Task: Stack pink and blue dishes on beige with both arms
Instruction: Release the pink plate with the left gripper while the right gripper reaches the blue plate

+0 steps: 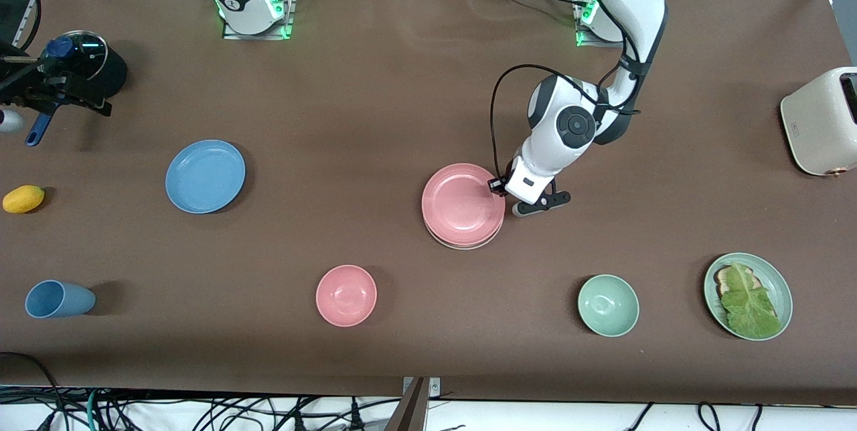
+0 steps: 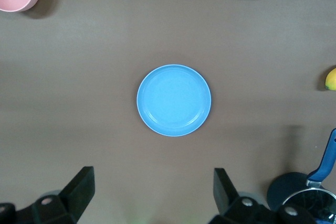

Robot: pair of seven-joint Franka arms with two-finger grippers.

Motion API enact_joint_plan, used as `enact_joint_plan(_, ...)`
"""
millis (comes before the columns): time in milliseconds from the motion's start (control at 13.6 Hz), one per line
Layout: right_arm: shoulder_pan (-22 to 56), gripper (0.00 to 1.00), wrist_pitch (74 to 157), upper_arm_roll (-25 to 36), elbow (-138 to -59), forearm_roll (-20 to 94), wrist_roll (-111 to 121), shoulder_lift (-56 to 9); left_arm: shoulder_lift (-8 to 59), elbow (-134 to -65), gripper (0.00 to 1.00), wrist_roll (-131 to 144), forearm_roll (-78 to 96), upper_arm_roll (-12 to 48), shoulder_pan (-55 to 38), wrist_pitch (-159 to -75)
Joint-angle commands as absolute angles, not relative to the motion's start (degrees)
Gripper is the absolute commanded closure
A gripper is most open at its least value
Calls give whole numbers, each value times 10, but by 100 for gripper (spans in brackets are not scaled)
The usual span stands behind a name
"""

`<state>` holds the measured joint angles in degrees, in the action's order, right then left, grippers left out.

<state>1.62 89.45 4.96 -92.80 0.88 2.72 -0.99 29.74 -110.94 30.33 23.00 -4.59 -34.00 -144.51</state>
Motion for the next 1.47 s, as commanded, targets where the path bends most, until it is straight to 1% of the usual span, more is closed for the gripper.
enact_joint_plan(0,10,0,886,45,-924,4,33,-5,305,-1096,83,319,211,-50,-344,-1447)
enact_joint_plan(147,10,0,886,45,-924,4,33,-5,305,-1096,80,318,210,-50,-343,-1447)
enact_joint_plan(295,10,0,885,45,-924,4,33,-5,303,-1091,71,316,210,-52,-341,-1442)
enact_joint_plan(442,10,0,886,45,-924,4,33,-5,296,-1083,62,317,210,-55,-341,-1416)
enact_joint_plan(589,7,0,879,46,-925,5,32,-6,283,-1063,55,316,209,-68,-340,-1360)
enact_joint_plan(737,4,0,877,61,-926,12,29,-14,273,-1015,47,317,166,-81,-340,-1271)
enact_joint_plan(958,2,0,877,68,-932,13,33,-42,254,-966,44,314,114,-100,-340,-1173)
enact_joint_plan(1179,-4,0,890,95,-941,18,38,-85,249,-906,42,311,74,-104,-336,-1078)
enact_joint_plan(1253,-4,0,906,101,-953,18,40,-97,249,-889,42,311,69,-104,-336,-1054)
enact_joint_plan(1400,-7,0,966,103,-1006,18,57,-103,249,-854,41,311,69,-105,-336,-1008)
